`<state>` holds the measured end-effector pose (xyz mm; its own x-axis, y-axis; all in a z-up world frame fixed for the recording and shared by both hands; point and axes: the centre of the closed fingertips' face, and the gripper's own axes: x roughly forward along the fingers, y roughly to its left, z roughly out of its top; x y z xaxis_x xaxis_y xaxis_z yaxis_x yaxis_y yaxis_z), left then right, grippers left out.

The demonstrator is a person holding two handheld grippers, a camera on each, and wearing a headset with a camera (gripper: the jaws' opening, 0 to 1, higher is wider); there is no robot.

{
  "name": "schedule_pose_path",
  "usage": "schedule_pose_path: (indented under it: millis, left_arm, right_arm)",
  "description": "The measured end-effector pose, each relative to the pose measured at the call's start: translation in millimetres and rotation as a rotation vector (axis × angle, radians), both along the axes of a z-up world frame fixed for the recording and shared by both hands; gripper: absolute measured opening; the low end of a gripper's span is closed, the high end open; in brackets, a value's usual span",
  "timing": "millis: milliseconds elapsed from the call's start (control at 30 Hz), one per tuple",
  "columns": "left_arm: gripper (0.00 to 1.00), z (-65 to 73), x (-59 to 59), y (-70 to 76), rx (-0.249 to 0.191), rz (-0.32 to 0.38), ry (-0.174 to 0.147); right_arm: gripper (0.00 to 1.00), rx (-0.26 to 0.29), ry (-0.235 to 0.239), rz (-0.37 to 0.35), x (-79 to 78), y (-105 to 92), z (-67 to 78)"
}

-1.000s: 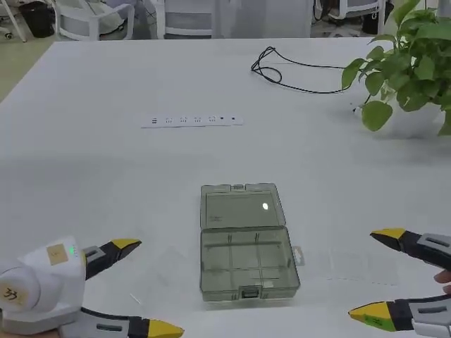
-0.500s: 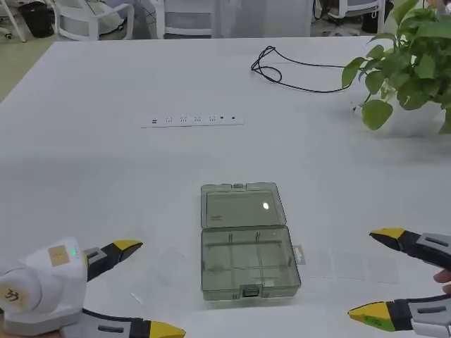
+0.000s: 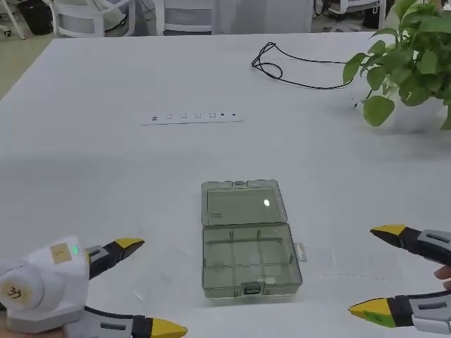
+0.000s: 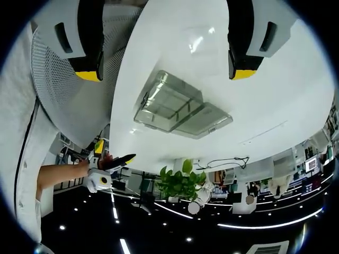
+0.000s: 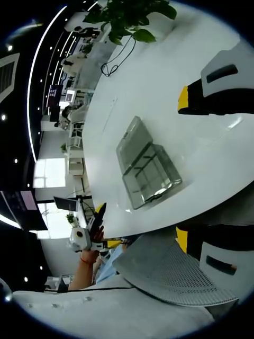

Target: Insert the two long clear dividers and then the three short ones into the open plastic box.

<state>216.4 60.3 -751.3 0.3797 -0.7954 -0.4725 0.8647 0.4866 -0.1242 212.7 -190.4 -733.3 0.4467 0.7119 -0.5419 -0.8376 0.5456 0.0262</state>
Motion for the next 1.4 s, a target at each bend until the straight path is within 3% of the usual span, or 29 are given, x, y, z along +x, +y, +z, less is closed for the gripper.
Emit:
schedule_pose_path:
  millis: [333,700,1000,1133,1200,1400]
  left_arm:
    - [0.99,-1.5,5.3,4.8,0.006,0.014,0.004]
    - [0.93,-6.1,25.9,32.7,0.067,0.091,0.012]
    - [0.86,-15.4,44.9,61.1,0.128,0.177,0.087]
    - [0.80,-20.8,52.3,69.7,0.153,0.204,0.106]
    - [0.76,-26.2,55.9,76.9,0.174,0.240,0.140]
    - [0.64,-39.2,65.1,89.1,0.229,0.288,0.189]
  right_arm:
    - [0.85,0.008,-0.002,-0.003,1.6,2.0,0.6]
    - [0.85,0.018,-0.004,-0.014,2.0,3.0,1.7]
    - [0.84,0.017,0.001,-0.019,0.9,1.9,1.3]
    - [0.84,0.017,0.000,-0.024,1.4,1.0,1.8]
    - [0.84,0.017,0.000,-0.025,1.4,1.0,2.1]
    - [0.84,0.019,0.001,-0.029,2.3,0.0,1.2]
